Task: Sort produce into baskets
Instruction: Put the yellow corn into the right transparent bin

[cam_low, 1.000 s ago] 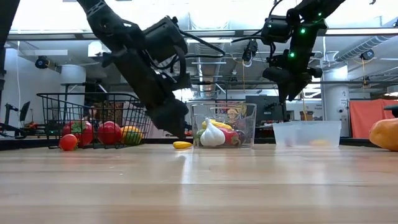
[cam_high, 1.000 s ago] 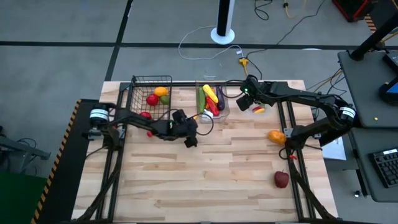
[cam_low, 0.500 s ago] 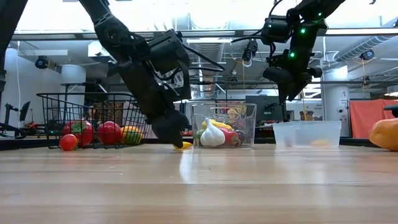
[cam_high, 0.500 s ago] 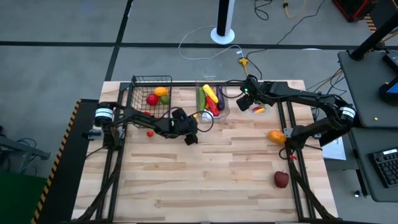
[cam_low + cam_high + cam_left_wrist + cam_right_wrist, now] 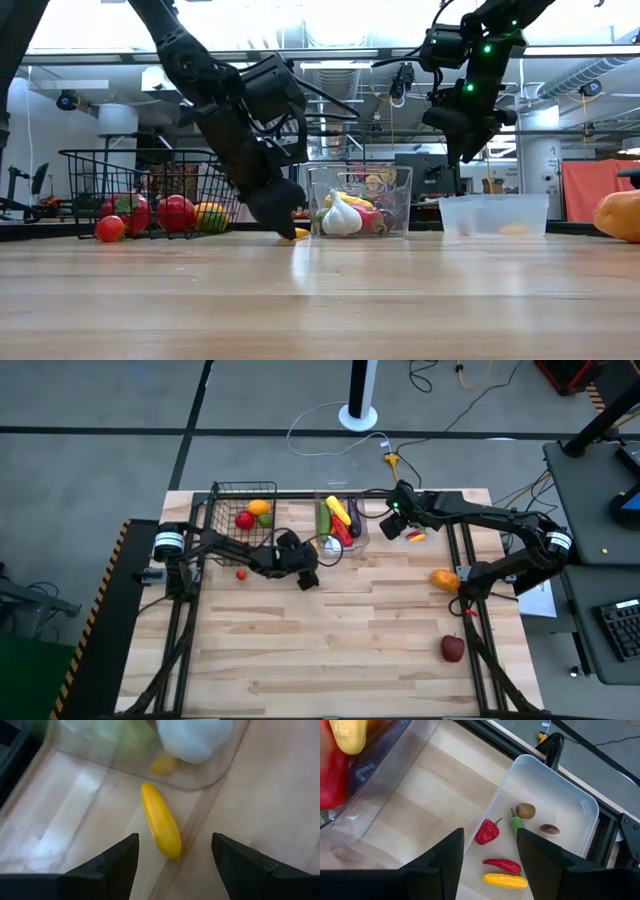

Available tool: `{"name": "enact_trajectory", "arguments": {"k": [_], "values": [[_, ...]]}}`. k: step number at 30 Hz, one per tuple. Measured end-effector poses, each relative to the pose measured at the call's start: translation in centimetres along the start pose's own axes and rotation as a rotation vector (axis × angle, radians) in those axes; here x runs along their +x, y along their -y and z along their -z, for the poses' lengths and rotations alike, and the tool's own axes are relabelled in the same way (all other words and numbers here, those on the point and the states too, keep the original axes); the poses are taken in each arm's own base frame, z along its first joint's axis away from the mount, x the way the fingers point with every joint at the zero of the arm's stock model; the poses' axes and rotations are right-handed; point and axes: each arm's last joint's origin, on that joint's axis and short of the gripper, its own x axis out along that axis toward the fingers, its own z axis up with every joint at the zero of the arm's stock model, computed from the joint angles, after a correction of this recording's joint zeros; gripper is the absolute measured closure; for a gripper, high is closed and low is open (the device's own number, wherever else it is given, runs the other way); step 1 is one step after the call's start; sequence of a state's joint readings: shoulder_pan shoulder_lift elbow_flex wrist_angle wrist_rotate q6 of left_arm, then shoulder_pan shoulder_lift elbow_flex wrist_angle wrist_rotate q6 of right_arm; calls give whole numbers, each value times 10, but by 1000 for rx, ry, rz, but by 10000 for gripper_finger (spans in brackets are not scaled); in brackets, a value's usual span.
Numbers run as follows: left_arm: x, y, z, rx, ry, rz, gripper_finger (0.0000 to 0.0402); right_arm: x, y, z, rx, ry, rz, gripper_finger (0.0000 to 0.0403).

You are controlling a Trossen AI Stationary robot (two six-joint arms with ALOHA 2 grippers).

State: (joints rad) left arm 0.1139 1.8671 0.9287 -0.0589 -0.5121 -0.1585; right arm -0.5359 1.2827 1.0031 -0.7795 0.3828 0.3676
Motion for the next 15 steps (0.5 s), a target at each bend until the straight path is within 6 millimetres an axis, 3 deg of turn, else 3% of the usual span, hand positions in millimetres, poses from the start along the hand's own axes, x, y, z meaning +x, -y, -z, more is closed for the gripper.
{"name": "enact_trajectory", "arguments": {"k": [7,15], "values": [[2,-2,0,-16,-8,29,183,0,0,0,-3,-1,-2,227],[2,-2,0,-38,-18,75,308,0,0,0,-7,-2,-2,227]]}}
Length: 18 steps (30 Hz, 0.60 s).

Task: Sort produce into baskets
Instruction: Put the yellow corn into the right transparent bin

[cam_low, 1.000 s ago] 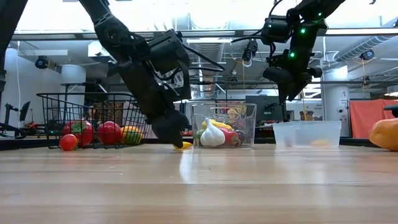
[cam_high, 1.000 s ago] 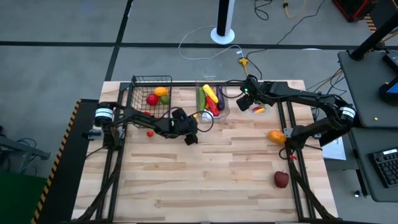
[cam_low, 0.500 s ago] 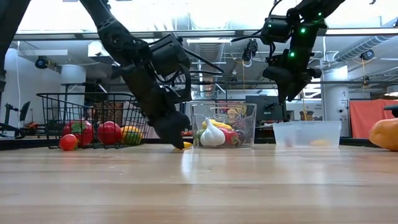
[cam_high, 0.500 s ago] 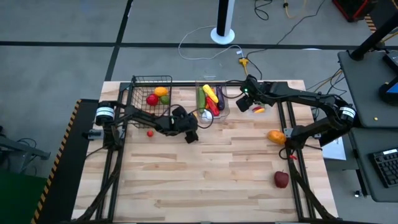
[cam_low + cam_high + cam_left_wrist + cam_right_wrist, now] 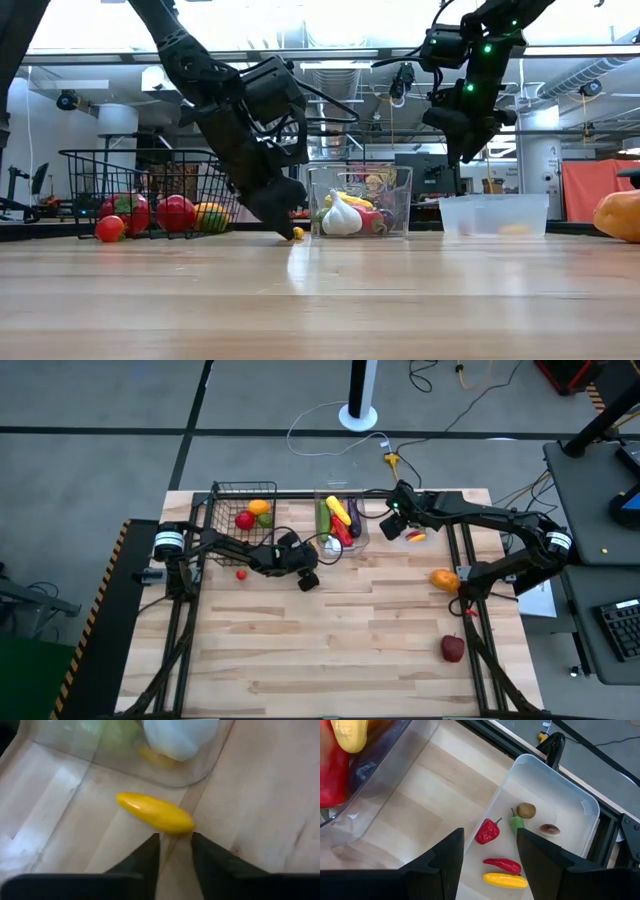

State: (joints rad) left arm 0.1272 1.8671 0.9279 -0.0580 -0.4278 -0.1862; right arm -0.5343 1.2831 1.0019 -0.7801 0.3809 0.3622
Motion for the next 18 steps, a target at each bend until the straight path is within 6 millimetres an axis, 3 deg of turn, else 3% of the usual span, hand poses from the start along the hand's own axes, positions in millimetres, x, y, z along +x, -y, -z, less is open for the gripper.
{"name": "enact_trajectory", "arguments": {"k": [4,6,18], "values": [[0,0,1,-4,-6,-1,378,0,-1,0,-7,-7,-19,227],[0,1,1,-3,-8,8,395,0,-1,0,-12,-8,-21,227],[-17,26,8,101,-39,156,401,-4,-9,3,-54,0,-42,227]]}}
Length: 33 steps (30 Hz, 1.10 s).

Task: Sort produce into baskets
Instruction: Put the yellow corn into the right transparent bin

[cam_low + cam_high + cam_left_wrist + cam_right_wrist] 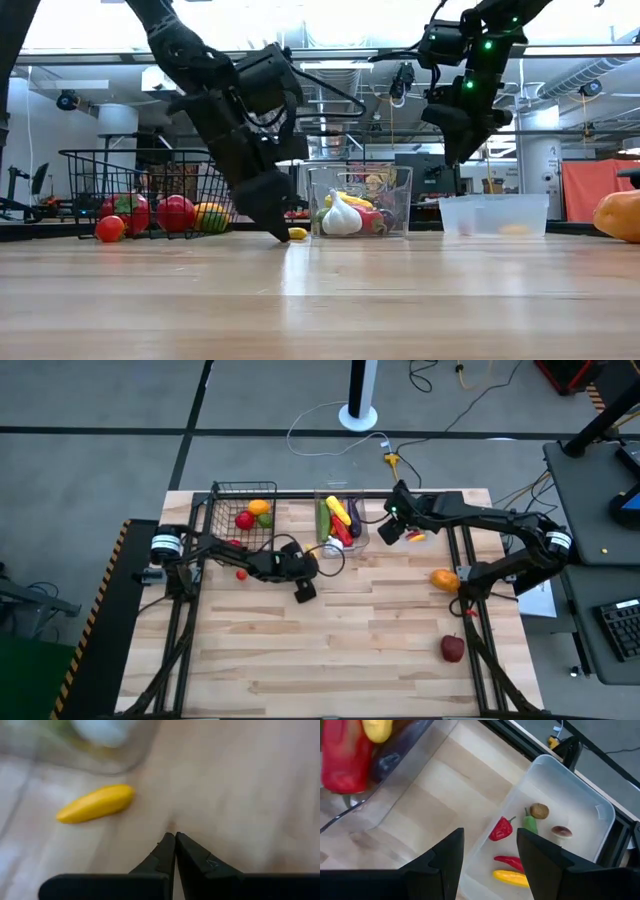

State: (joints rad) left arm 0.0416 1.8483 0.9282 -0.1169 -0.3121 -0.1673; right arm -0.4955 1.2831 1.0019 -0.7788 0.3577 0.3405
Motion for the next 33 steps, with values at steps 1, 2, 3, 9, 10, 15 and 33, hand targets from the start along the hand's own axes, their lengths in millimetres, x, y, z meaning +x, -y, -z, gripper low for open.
{"name": "enact_trajectory", "arguments": {"k": [1,2,3,9,10,15,33], "values": [[-2,2,0,22,1,13,401,0,-1,0,-5,1,-3,227],[-5,4,0,46,4,22,401,-1,-2,1,-9,2,-5,227],[-7,5,-1,68,10,26,401,-1,-4,1,-13,4,-8,227],[-13,-8,-10,143,89,-254,401,-3,-8,2,-22,9,-19,227],[-14,-10,-11,150,98,-312,401,-3,-8,2,-22,9,-19,227],[-10,-21,-14,133,108,-352,401,-4,-11,3,-30,13,-25,227],[9,-28,-14,144,104,-229,402,-4,-11,3,-30,14,-25,227]]}}
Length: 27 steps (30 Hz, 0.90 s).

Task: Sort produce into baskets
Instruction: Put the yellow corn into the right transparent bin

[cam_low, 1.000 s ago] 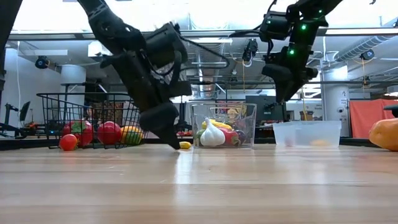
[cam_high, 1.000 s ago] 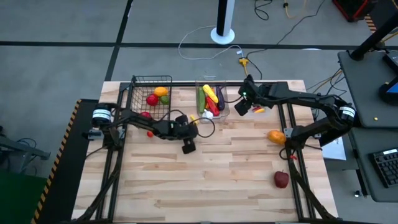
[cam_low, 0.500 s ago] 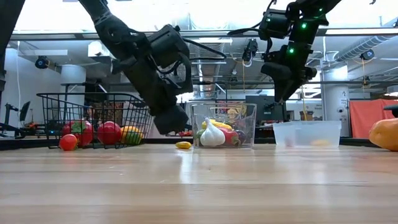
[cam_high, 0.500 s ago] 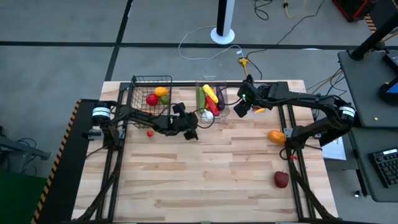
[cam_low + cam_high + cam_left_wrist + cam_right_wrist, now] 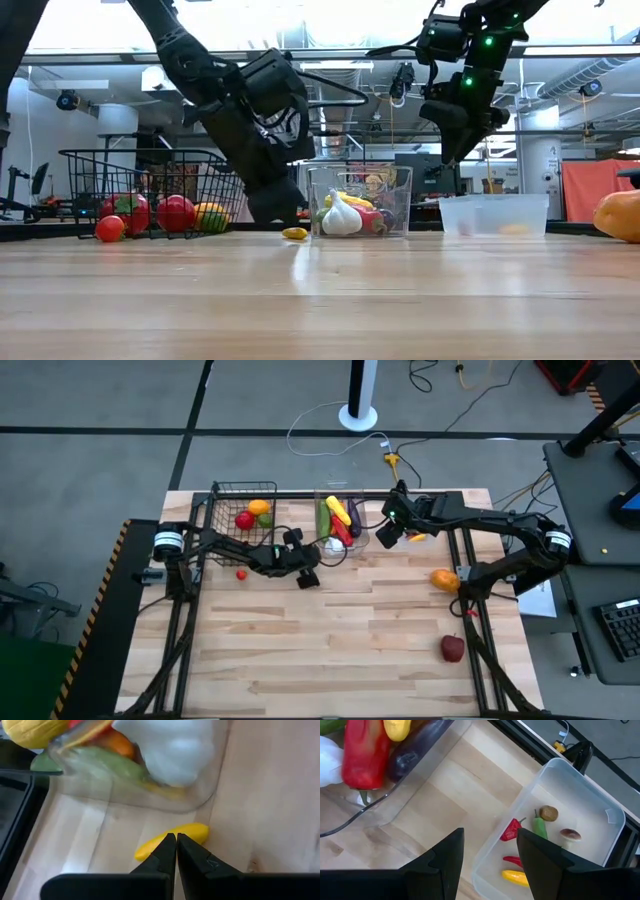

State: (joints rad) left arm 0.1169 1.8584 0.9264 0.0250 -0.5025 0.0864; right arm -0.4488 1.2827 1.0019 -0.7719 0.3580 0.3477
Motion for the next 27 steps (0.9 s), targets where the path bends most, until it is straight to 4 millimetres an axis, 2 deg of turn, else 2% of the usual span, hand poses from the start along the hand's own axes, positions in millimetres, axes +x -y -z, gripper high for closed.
{"name": "enact_trajectory", "arguments": {"k": [7,13,27], "values": [[0,1,3,17,-26,26,401,0,0,0,0,0,0,227],[-3,9,7,48,-56,141,401,0,0,0,0,-1,0,227],[-7,8,1,45,-18,51,401,-1,-2,1,-2,2,-6,227]]}}
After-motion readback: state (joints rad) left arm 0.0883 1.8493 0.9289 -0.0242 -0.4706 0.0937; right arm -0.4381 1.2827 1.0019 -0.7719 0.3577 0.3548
